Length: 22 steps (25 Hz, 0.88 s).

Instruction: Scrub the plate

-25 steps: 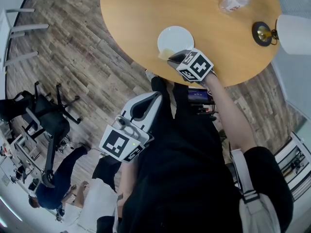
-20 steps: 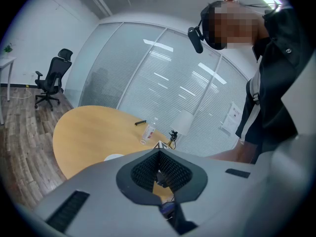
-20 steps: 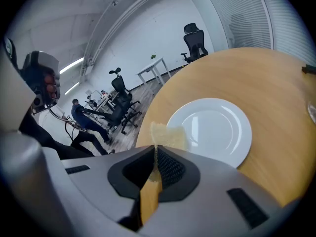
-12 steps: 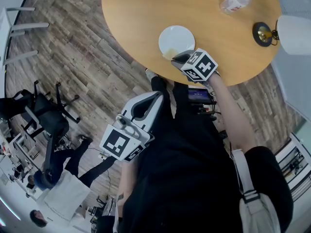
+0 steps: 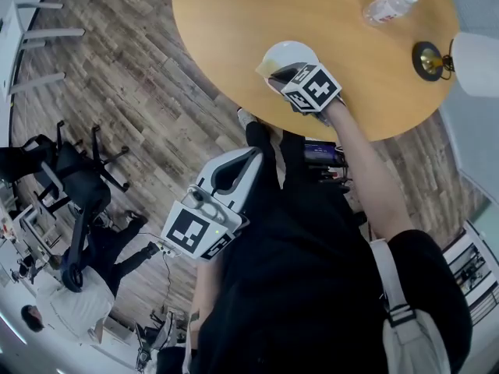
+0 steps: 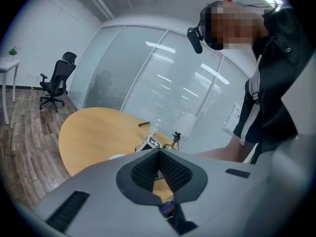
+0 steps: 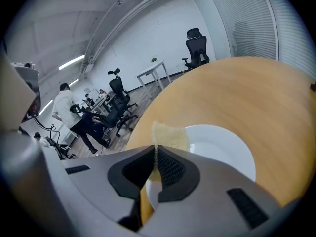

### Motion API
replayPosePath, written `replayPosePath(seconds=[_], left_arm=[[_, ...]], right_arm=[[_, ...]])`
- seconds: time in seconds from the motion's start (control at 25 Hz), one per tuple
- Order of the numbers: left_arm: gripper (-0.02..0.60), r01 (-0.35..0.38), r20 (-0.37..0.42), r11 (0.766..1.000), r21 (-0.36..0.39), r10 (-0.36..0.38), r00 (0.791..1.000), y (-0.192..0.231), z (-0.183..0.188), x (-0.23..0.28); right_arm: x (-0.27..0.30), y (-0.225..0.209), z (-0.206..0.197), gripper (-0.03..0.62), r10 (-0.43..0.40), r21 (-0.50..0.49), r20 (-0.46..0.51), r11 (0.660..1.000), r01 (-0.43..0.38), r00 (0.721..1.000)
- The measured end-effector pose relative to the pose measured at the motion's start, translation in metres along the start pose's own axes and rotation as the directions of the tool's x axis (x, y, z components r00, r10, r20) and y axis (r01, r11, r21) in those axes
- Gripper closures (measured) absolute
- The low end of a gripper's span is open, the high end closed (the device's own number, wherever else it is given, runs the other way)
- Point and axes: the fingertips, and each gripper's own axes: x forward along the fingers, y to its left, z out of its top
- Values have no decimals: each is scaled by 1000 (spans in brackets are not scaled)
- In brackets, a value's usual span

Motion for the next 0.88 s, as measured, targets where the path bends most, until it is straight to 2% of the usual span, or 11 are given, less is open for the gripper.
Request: replayPosePath(seconds=[0.16, 0.44, 0.68, 0.88], left_arm=[[569, -11, 5, 1000, 0, 11, 1000, 0, 1, -3], [569, -8, 4, 1000, 2, 8, 1000, -2, -1, -3], [569, 7, -11, 1000, 6, -7, 1000, -6, -2, 3], [569, 21, -13, 1000, 10, -21, 1000, -7, 1, 5]], right_arm=[[0, -14, 9, 568, -34, -5, 21, 999, 34, 999], [-17, -49, 11, 568, -140, 33, 52, 990, 139, 989], [-40, -69, -7, 568, -194, 60, 45, 980, 192, 980], [-55, -64, -29, 568, -202, 59, 23, 978, 200, 979]])
